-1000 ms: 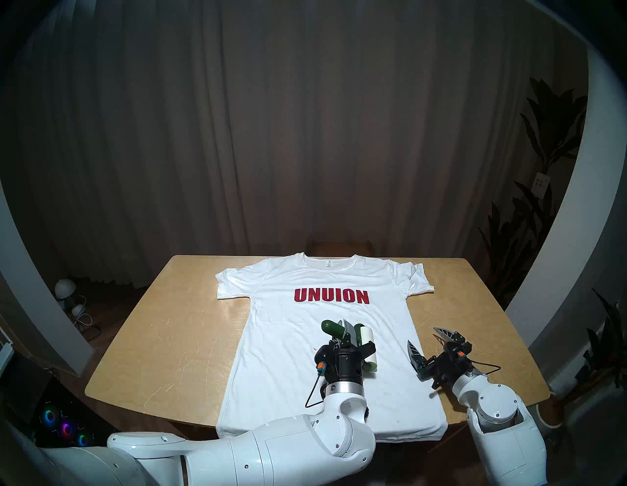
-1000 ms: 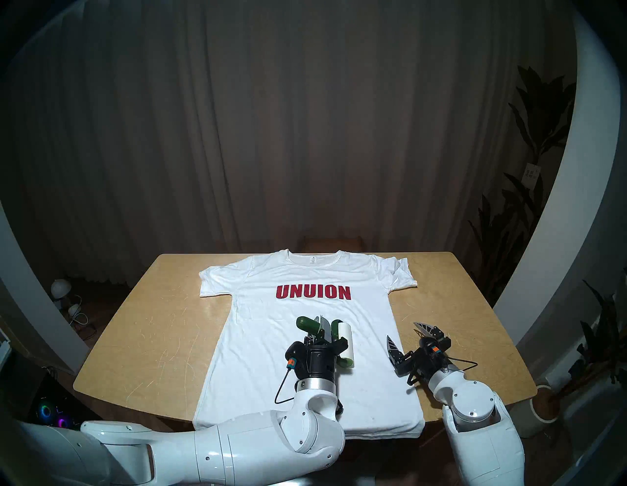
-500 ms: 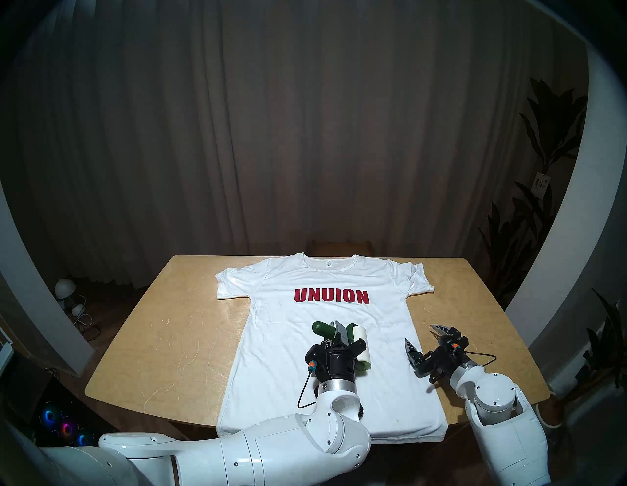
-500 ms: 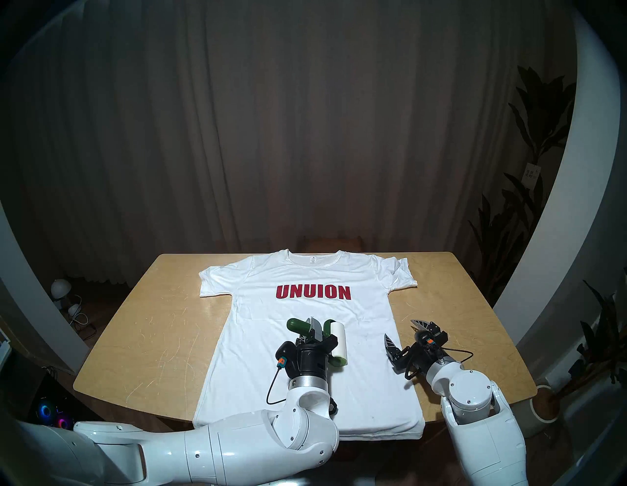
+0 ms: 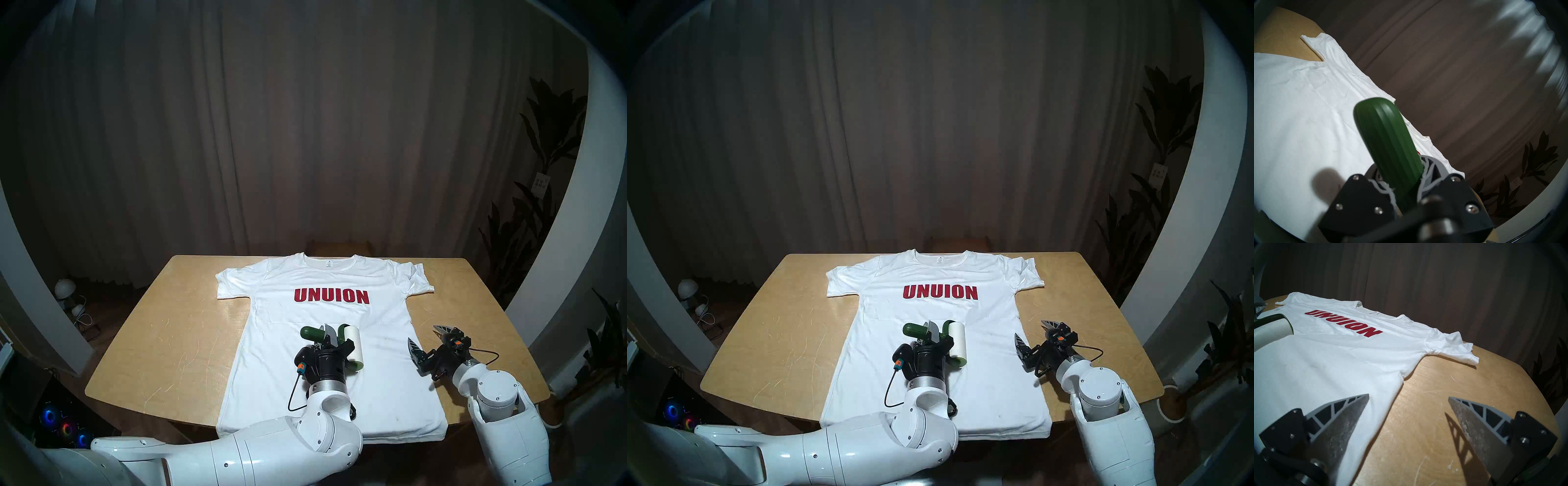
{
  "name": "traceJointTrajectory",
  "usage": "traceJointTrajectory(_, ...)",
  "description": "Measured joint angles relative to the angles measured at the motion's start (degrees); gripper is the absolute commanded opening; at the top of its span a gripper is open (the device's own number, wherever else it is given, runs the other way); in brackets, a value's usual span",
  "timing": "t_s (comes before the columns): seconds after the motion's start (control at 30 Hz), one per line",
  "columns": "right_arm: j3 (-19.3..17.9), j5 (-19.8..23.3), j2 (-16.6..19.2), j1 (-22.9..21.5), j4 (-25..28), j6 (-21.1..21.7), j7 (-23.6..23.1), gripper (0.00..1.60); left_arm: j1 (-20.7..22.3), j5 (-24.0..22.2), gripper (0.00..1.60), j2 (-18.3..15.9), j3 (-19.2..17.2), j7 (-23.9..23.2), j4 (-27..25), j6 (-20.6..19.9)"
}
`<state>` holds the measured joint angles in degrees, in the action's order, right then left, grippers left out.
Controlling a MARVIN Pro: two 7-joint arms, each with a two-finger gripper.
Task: Use the fur roller to clean a top
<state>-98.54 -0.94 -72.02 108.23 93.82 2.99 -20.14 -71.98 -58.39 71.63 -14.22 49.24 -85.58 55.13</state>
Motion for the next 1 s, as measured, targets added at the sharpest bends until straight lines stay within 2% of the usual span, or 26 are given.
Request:
traceJointTrajectory(0.4, 0.21, 0.48, 0.48, -1.21, -1.35, -0.16, 0.18, 1.60, -1.11, -0.73, 0.00, -0.40, -1.56, -0.14, -0.18, 0.00)
traceJointTrajectory(1.0, 0.80, 2.10, 1.40, -2.46, -3.17, -0.94, 0.40, 1.60, -3.23, -1.08, 0.00, -1.45, -5.82, -0.22, -0.72, 0.00)
